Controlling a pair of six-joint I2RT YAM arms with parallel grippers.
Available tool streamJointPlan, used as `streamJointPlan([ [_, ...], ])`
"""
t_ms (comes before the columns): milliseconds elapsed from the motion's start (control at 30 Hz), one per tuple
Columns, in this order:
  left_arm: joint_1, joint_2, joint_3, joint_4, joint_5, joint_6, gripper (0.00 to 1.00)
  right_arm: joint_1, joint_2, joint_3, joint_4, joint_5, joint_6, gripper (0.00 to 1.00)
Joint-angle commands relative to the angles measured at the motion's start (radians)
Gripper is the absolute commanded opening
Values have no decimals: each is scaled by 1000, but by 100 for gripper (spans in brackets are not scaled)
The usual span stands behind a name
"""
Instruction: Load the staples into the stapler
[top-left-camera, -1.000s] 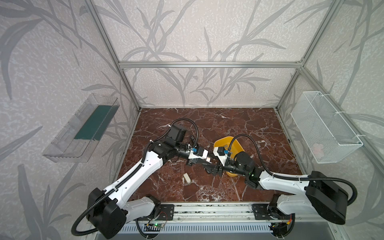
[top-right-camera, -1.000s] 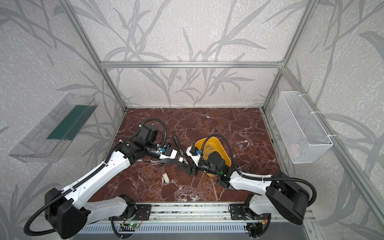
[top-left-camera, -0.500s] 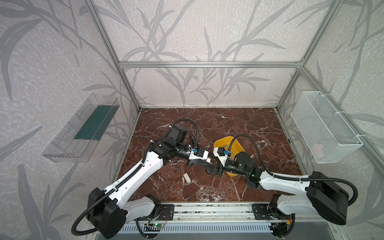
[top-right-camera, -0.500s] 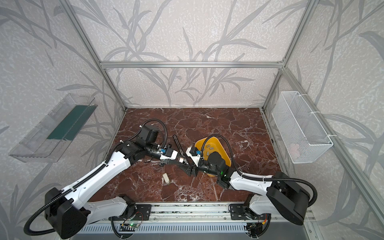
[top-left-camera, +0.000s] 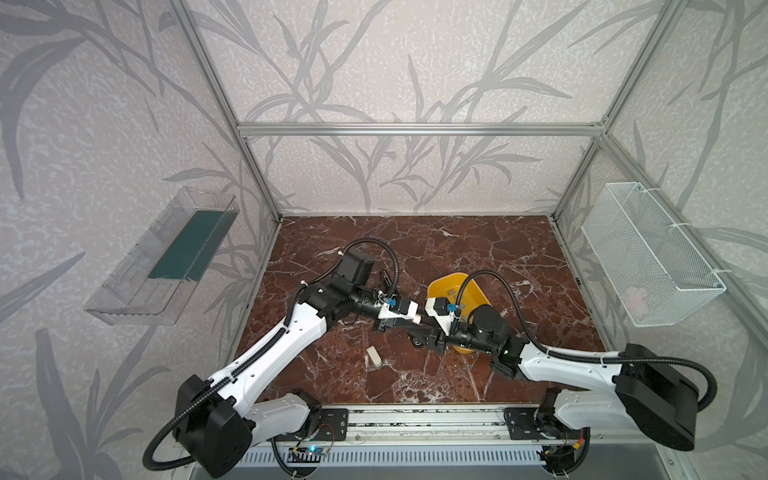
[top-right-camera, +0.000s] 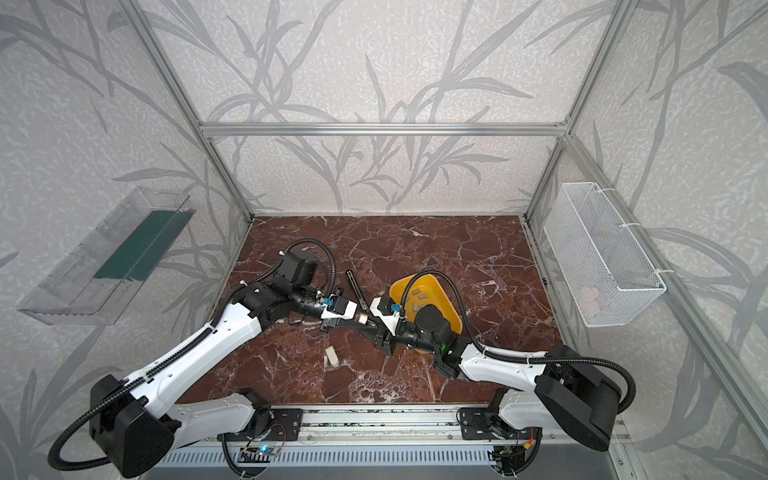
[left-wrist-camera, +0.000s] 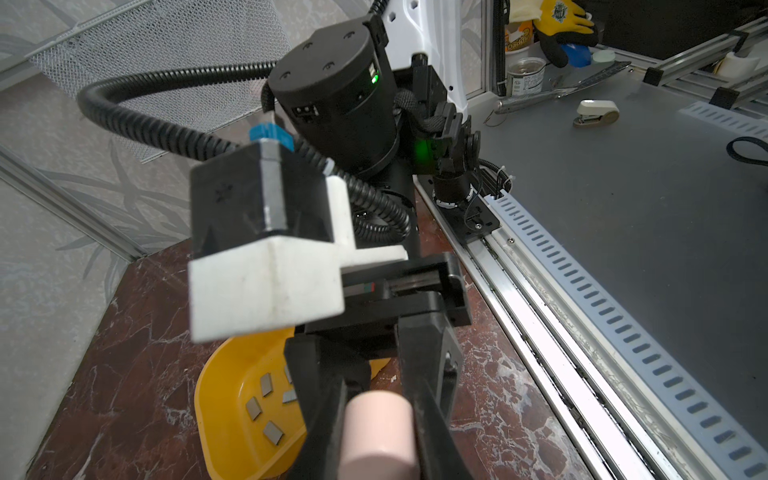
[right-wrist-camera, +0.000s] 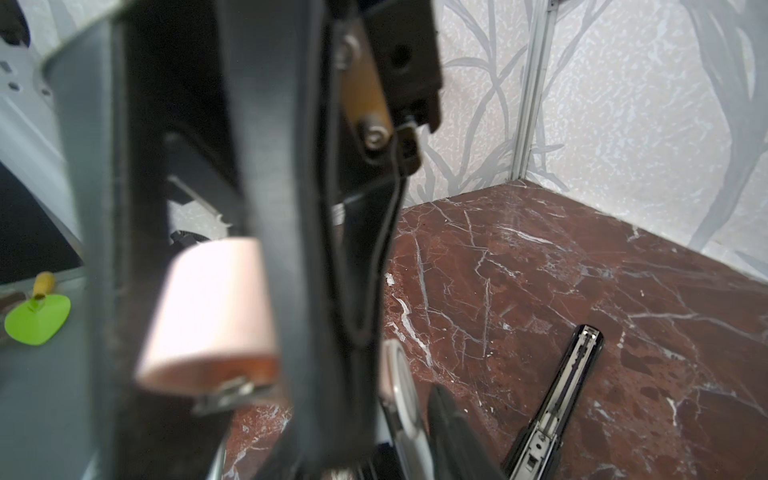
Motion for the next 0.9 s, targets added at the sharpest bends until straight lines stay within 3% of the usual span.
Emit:
streamJointPlan([
  [0,-5,-16,-31,34,-5,10,0,-4,-9,30,-13,35,23,34],
  [200,14,-82,-134,269,-153,-94,36,1,-23,36,-48,134,51,28],
  [267,31,-104,-165,356,-208,-128,43,4,-25,53,-111,207,76,26],
  [433,110,-146,-222,565,-320,-228,57,16,10,126,-243,250,103,20],
  [633,239,-160,-280,796,-489,-349,63,81,100,215,-374,380,83,16],
  [867,308,-117,-284,893,-847,-392,63,213,279,398,-599,536,57,10],
])
